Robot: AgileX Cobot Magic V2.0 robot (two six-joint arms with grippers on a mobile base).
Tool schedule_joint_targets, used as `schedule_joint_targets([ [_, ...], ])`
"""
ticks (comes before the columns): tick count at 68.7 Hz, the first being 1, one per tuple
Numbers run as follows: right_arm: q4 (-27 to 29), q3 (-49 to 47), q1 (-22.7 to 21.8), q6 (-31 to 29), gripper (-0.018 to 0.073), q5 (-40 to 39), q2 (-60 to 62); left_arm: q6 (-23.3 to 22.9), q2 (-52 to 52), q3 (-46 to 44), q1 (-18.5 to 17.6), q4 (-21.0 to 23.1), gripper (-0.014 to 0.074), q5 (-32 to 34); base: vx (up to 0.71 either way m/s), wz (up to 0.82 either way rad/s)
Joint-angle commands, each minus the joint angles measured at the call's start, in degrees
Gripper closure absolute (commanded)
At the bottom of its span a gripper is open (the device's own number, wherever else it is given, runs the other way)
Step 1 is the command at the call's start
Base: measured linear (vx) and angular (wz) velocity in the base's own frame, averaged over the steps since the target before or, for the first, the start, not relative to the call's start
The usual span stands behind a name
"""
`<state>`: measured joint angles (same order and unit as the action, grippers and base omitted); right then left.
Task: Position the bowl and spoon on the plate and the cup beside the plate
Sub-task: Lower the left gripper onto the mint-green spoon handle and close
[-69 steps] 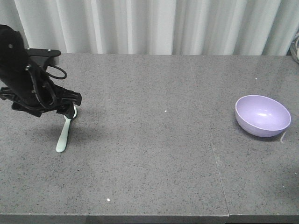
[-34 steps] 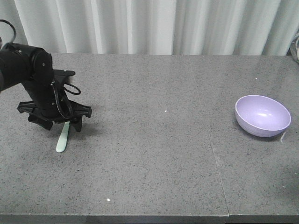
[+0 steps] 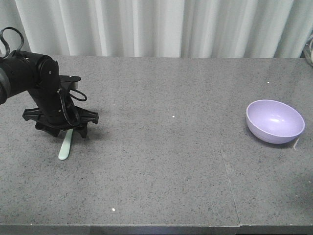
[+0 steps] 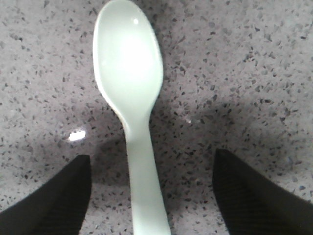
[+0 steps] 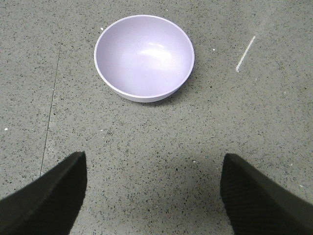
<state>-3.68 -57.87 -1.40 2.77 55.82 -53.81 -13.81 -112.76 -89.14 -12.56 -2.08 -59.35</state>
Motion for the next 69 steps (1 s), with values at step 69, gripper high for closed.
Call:
schedule_joint_targets([
  [69,-0.8,-1.9,-0.1,-0.4,0.0003,-3.0,0.4,-0.6,-1.6,-1.8,-0.2,-0.7,0.0468,-1.1,0.00,0.00],
])
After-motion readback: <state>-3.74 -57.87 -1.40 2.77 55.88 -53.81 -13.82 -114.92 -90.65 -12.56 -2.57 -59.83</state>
